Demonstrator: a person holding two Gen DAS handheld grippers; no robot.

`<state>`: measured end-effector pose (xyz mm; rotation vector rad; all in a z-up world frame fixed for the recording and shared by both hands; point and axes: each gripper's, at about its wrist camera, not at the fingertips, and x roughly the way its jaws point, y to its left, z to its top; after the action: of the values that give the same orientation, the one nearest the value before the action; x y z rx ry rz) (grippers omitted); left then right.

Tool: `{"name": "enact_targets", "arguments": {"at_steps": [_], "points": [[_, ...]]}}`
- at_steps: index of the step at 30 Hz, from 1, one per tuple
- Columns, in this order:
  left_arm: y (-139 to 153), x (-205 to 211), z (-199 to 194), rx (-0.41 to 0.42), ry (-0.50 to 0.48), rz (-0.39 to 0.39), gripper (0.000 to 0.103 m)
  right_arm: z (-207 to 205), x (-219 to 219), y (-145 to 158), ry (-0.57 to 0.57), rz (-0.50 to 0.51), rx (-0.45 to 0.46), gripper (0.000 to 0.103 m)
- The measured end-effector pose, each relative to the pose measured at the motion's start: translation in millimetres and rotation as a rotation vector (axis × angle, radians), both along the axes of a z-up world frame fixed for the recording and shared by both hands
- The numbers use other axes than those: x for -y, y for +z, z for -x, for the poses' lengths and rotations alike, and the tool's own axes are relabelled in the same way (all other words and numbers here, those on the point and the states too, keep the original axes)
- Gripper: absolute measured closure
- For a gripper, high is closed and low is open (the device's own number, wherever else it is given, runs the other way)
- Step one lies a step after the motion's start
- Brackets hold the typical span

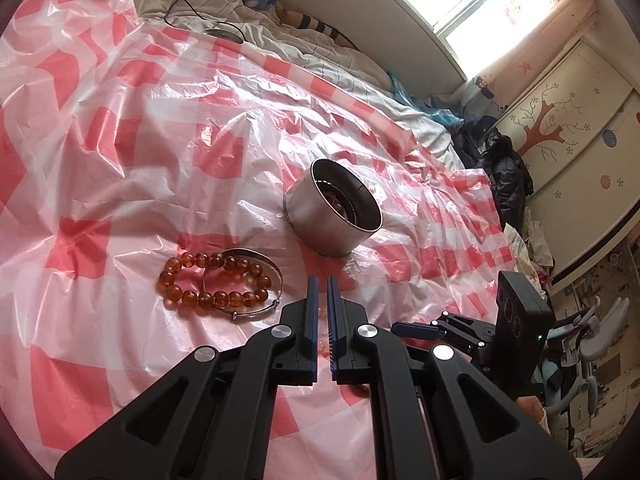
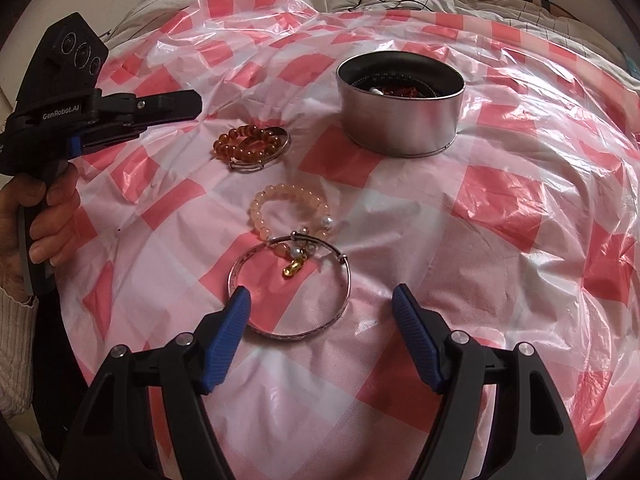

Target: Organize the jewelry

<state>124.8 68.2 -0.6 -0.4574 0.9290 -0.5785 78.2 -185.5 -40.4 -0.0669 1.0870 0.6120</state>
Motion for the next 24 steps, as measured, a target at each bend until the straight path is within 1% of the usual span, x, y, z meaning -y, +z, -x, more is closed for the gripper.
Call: {"name": "enact_targets", "arguments": {"at_steps": [1,2,3,4,6,8,10,12,15,16,19,20,22,24], "points": [[0,-2,0,0.000,0.001,0.006,0.099,0,0,0,0.002,0.000,0.000,0.032],[0,-3,0,0.000,-0.005,-0.005,0.099,0,0,-1,0.003,0.001,0.001,0.032],[0,1,0,-0.001,-0.033,-0.035,0.099,0,0,-1,0.002,0.001,-0.001,0.032],[0,7,1,0.010,-0.053,-0.094,0.099,0,0,-1,0.001,-0.001,-0.004,0.032],[-1,26,7,0.062,-0.100,-0.273,0.099,-1,0,-1,-0.001,-0.002,-0.007,0.032],[-7,48,11,0.113,-0.148,-0.430,0.099,0,-1,-1,-0.002,0.006,-0.003,0.032],[-16,67,12,0.148,-0.199,-0.537,0.099,-1,-1,-2,-0.003,0.010,-0.002,0.032],[-25,82,10,0.165,-0.224,-0.612,0.099,-1,-1,-2,-0.003,0.008,-0.003,0.032],[-39,92,1,0.136,-0.229,-0.673,0.098,-2,-2,-2,-0.004,0.006,-0.005,0.032],[-41,92,-2,0.127,-0.219,-0.675,0.098,-2,-2,-2,-0.002,0.006,-0.005,0.031],[-25,80,-3,0.150,-0.184,-0.574,0.098,-2,-2,-2,0.000,0.008,-0.005,0.031],[-19,73,-3,0.165,-0.166,-0.562,0.098,-2,-2,-2,-0.001,0.008,-0.005,0.031],[-17,58,-6,0.158,-0.130,-0.579,0.093,-2,-2,-2,0.001,0.010,-0.004,0.028],[-25,45,-11,0.110,-0.114,-0.615,0.086,-2,-4,-3,0.005,0.016,-0.001,0.027]]}}
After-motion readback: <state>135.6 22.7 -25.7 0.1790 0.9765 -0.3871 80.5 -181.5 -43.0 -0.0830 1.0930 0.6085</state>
